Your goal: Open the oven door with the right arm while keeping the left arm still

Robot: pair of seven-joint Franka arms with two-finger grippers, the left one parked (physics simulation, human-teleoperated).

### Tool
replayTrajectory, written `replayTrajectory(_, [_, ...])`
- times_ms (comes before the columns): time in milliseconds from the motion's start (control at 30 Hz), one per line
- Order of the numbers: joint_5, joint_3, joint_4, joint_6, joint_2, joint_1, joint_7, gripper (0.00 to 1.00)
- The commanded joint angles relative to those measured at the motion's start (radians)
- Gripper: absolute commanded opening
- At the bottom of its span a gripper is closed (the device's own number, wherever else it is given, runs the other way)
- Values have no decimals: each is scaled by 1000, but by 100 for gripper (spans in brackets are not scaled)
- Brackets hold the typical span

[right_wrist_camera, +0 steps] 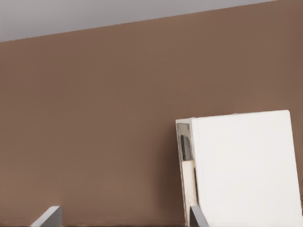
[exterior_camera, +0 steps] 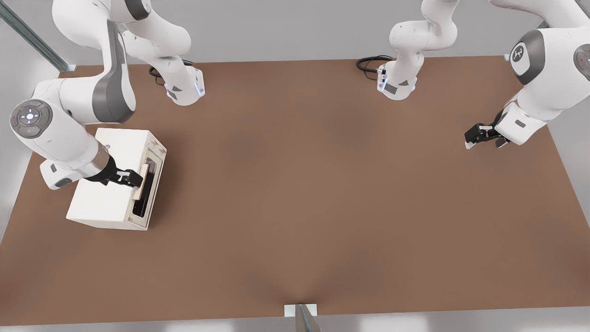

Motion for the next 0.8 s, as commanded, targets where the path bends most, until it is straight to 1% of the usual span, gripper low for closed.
replayTrajectory(0, [5,0,2,-58,0,3,-263,100])
replayTrajectory(33, [-10,0,0,-61,4,3,-261,100])
replayTrajectory(67, [-92,8,-1,-71,12,16,-260,100])
replayTrajectory(133, [-378,9,-14,-73,64,118,-232,100])
replayTrajectory(167, [-475,11,-32,-73,82,157,-96,100])
replayTrajectory(200, [-573,11,-51,-73,101,189,-42,100])
replayTrajectory(233, [-616,11,-54,-71,121,203,4,99])
replayTrajectory(267, [-675,12,-98,-65,127,224,70,69])
replayTrajectory(300, [-702,17,-127,-62,128,236,99,37])
replayTrajectory(333, [-708,18,-179,-30,128,238,173,21])
replayTrajectory(400, [-742,28,-245,2,127,238,257,9])
replayTrajectory(467, [-751,32,-297,30,124,238,322,0])
replayTrajectory(567, [-759,43,-362,39,116,236,388,0])
replayTrajectory(700, [-794,43,-515,163,63,209,455,0])
replayTrajectory(767, [-802,43,-549,195,55,204,472,0])
